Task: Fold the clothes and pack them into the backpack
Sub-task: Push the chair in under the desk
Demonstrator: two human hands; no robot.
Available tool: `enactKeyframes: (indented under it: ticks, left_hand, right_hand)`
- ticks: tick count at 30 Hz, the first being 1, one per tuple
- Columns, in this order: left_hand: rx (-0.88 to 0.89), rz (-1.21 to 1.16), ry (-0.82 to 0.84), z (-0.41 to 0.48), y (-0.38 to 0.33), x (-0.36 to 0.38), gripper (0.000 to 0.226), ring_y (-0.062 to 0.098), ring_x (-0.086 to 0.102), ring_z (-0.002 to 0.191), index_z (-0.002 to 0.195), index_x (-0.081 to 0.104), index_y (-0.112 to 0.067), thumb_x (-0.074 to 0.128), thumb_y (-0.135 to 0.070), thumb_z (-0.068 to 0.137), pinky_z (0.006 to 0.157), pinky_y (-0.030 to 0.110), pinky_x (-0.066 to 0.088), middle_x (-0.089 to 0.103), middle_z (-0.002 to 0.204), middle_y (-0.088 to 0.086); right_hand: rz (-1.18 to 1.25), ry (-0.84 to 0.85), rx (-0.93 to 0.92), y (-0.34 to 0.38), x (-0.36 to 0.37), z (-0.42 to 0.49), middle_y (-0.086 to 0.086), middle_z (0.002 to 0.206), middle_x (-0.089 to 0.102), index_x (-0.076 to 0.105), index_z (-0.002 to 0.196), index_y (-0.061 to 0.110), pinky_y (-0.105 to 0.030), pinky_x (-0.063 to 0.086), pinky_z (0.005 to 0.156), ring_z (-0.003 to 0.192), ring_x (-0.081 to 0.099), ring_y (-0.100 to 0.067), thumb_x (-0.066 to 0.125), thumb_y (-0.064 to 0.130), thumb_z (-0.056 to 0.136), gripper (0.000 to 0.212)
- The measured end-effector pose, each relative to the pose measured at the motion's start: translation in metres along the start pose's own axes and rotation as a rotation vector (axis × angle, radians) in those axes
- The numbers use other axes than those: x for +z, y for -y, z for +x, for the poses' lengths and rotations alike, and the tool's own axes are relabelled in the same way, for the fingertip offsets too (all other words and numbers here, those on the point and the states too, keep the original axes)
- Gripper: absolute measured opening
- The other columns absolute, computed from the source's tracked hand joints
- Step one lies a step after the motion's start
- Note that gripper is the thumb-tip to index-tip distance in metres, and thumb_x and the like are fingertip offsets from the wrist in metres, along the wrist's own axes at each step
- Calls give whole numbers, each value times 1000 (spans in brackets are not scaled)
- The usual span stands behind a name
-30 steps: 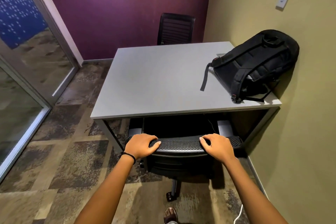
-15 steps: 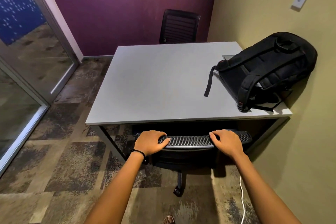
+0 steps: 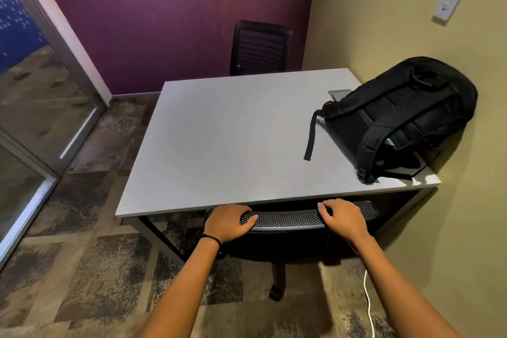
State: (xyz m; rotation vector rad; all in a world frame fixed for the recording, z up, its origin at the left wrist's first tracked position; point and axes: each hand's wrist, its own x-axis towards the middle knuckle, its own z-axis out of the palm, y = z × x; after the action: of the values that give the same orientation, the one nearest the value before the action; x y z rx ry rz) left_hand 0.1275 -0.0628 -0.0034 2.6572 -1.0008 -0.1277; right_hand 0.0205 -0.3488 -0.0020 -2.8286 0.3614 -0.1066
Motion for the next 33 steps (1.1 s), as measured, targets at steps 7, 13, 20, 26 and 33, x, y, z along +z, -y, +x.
enactKeyframes:
  ticks: [7,13,20,26,33]
  left_hand:
    - [-21,19,41,15,0,8,77,16,62,100,119,62,-28,15,-73,78,77,28,50,68,110,-5]
    - [-21,32,75,27,7,6,62,16,62,99,115,63,-27,25,-65,84,78,29,50,68,109,-5]
    - [-26,2,109,37,0,6,63,17,62,98,116,62,-26,24,-66,84,78,32,51,68,108,-3]
    - [-33,-9,152,41,-4,9,68,19,60,103,121,59,-25,22,-66,83,84,33,50,66,115,-1]
    - [-61,-45,293,47,1,10,62,20,60,103,125,54,-34,23,-70,86,83,32,49,66,115,0]
  right_hand:
    - [-19,22,-2,-9,-4,16,-1,72,65,57,67,19,-30,31,56,72,60,-22,35,42,92,41]
    - [-44,15,-6,-8,-3,26,-2,78,67,65,77,17,-32,38,60,77,60,-21,42,37,95,35]
    - [-50,17,-2,-20,-7,40,2,70,60,60,72,19,-31,31,57,74,57,-21,42,36,95,34]
    - [-52,-10,-6,-29,-4,43,-2,68,60,58,70,17,-32,33,55,66,52,-21,33,41,91,40]
    - [-59,142,-10,-30,-6,50,1,88,67,66,86,21,-32,39,63,82,60,-20,39,37,94,33]
